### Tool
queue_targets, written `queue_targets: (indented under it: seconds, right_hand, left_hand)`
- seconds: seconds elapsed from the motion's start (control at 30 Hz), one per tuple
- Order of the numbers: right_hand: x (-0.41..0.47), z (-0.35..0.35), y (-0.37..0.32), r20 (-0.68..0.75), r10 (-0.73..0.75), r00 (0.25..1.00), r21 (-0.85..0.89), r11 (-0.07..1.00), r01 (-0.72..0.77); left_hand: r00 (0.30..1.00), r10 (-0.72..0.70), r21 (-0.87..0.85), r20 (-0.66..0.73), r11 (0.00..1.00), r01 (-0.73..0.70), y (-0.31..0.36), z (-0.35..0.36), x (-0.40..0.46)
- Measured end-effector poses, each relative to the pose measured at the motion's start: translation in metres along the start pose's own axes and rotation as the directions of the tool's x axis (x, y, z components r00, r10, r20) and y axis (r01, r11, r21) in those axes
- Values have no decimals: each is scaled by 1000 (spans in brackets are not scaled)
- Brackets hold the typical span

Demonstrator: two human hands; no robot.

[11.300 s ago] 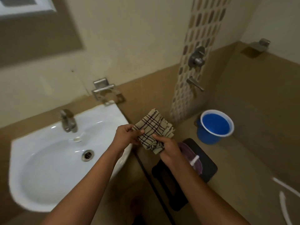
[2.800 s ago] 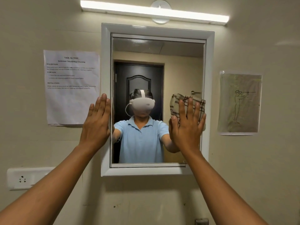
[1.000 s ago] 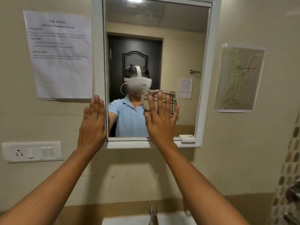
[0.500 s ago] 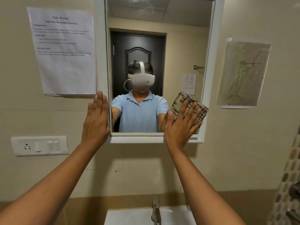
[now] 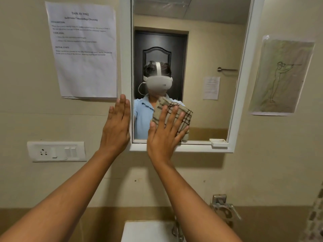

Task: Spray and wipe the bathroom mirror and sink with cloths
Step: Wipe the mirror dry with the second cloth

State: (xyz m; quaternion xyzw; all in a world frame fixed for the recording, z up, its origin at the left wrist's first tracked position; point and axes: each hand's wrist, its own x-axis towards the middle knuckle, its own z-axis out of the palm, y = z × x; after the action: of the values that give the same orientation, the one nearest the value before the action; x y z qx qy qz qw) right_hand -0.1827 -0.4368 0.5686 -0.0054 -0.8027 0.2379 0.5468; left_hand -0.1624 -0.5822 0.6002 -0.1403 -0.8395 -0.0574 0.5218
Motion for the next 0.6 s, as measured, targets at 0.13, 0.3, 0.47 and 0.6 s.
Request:
queue_targets:
  seconds: [0.13,0.3,0.47,0.6]
  right_hand:
    - [-16,8,-23,38,-120,992,-37,992,122]
    - [-33,12,-38,138,-246,959,-13,968,250]
    - [-40,2,-3,210,-479,852,-27,868,495]
    - [-41,-11,29,237,-560,794,-87,802,592]
  left_hand:
    - [1000,14,-36,16,999,-13,-2,-1,-2]
    - [1000,18,-83,18,996,-17,-7,3,-11]
    - [1000,-2,-104,3,995,2,-10,10,-27]
    - [999,-36,-124,4,992,36,-2,12,-33]
